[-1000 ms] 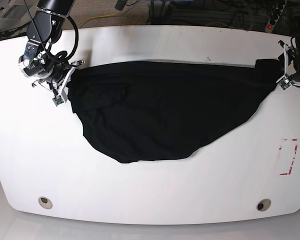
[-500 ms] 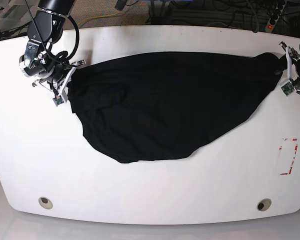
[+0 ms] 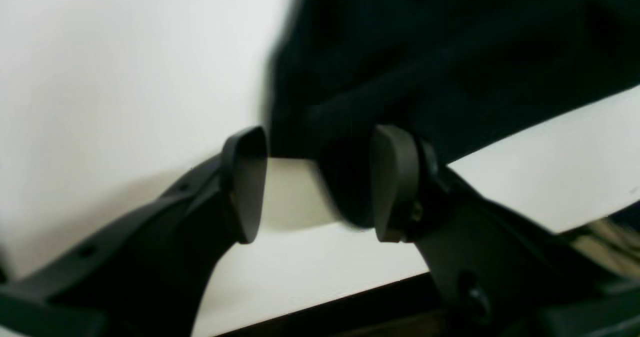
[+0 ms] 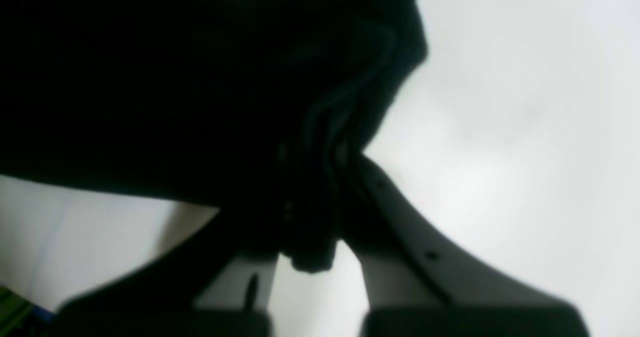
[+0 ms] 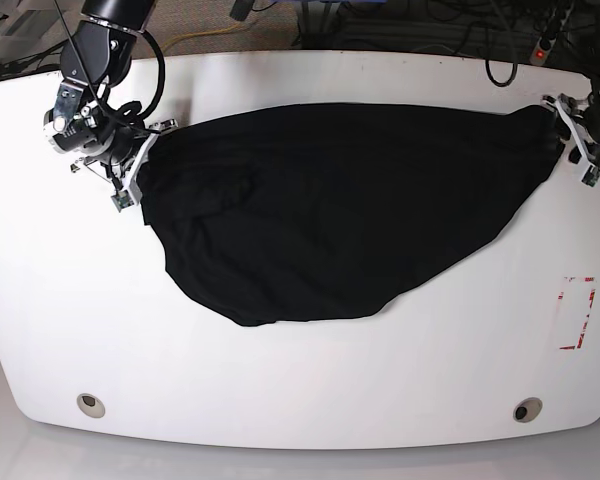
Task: Fold the T-shirt properly
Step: 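Hold the shirt taut between both grippers and lower it flat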
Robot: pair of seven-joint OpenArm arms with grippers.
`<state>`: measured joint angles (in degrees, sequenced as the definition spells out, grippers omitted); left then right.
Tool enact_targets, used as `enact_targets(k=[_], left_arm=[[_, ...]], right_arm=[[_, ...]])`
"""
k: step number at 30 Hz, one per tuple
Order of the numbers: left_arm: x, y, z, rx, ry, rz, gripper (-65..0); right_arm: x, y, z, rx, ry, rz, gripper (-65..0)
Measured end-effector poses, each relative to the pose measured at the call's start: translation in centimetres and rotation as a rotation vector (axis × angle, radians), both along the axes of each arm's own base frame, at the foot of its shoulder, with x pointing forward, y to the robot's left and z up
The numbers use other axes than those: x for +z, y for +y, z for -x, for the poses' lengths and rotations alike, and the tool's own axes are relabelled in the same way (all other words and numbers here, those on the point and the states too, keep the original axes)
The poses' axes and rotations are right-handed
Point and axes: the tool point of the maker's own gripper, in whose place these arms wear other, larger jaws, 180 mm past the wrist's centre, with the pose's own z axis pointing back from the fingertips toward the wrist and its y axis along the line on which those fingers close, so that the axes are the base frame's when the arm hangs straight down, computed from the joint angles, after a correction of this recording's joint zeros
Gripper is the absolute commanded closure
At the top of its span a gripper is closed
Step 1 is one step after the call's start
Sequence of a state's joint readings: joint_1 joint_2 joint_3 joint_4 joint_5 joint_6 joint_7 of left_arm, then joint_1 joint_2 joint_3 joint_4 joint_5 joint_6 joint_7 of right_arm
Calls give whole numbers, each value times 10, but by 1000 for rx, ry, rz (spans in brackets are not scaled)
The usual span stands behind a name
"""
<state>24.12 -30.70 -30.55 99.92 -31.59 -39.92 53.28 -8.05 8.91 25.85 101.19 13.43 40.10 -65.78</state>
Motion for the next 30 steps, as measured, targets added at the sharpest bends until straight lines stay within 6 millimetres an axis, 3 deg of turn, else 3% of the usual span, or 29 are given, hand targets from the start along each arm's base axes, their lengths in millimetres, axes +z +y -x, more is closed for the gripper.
enact_targets(k=[5, 11, 13, 16, 19, 24, 30], left_arm=[[-16, -12, 6, 42, 10, 72, -311], [-38, -8, 18, 98, 63, 116, -297], [-41, -9, 20, 102, 72, 123, -235], [-39, -14, 9, 107, 44, 139, -38], [-36, -14, -1, 108, 22, 118, 0], [-20, -12, -12, 78, -20, 40, -1], [31, -27, -33, 20, -186, -16, -1]], right_arm=[[1, -1, 0, 0, -1, 2, 0], [1, 0, -1, 0, -3, -2, 0], [1, 0, -1, 0, -3, -2, 0], [1, 0, -1, 0, -3, -2, 0], [1, 0, -1, 0, -4, -3, 0], [2, 0, -3, 1, -8, -3, 0], [26, -2, -20, 11, -84, 32, 0]])
